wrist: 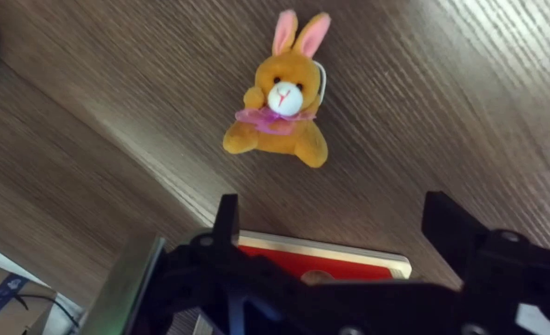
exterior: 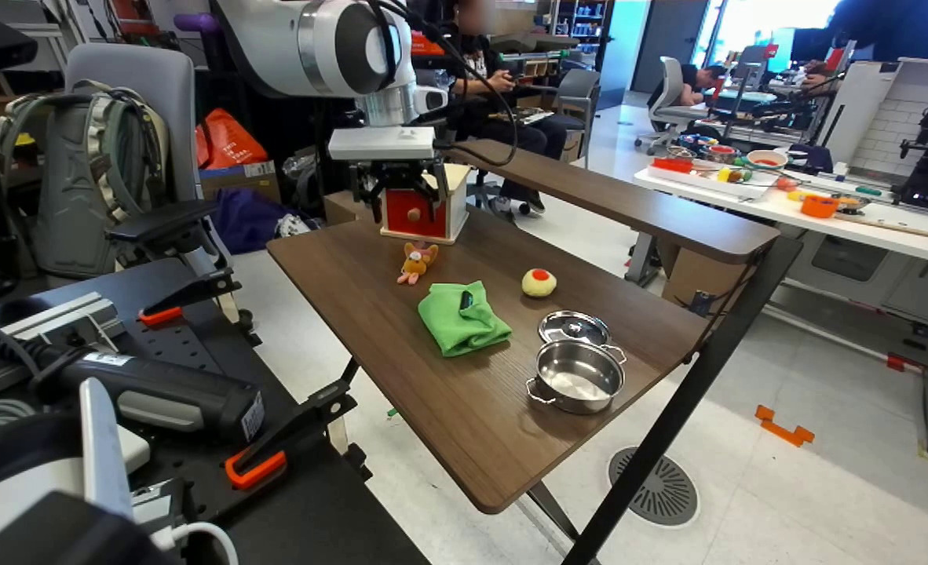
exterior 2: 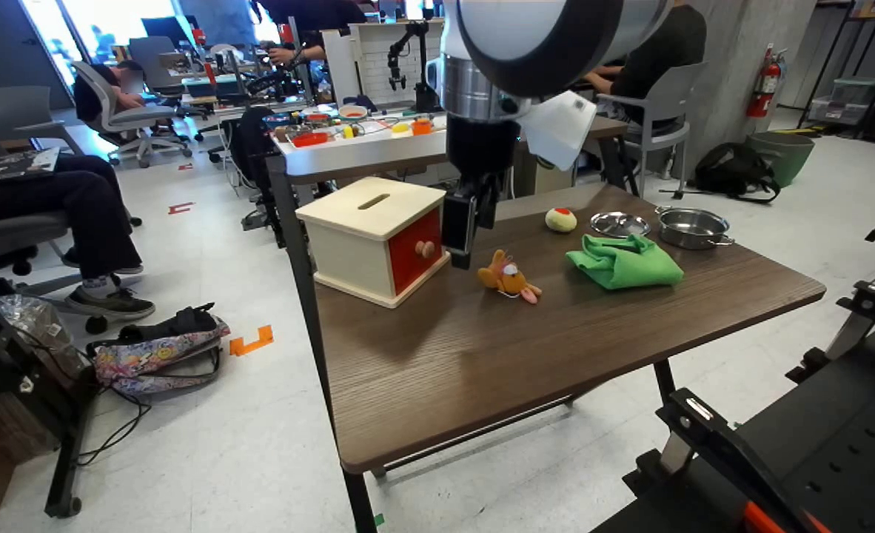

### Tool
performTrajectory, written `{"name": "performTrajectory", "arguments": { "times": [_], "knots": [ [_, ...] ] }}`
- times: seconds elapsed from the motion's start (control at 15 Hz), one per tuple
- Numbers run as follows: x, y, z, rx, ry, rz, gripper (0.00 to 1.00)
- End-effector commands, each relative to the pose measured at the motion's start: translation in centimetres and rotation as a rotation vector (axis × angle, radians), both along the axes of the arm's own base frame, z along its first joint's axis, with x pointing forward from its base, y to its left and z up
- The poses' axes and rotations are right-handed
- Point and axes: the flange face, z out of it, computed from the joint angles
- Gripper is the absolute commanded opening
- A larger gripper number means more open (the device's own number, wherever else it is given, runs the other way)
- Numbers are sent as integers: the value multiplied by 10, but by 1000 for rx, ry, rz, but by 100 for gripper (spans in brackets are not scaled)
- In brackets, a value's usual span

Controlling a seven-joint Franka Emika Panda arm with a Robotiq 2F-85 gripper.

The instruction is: Pull out the drawer on the table

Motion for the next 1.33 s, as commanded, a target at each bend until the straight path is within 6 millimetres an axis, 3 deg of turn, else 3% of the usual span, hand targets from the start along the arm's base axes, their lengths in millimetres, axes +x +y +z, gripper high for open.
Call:
{"name": "performTrajectory", "arguments": {
  "times": [0.0, 0.53, 0.6, 0.67, 1.27],
  "knots": [
    [8, 6, -14, 80, -44, 36, 100],
    [27, 25, -16, 179, -43, -26, 100],
    [29, 25, -16, 180, -44, -37, 75],
    [33, 25, -15, 178, -51, -44, 74],
    [48, 14, -28, 152, -58, -94, 6]
  ]
}}
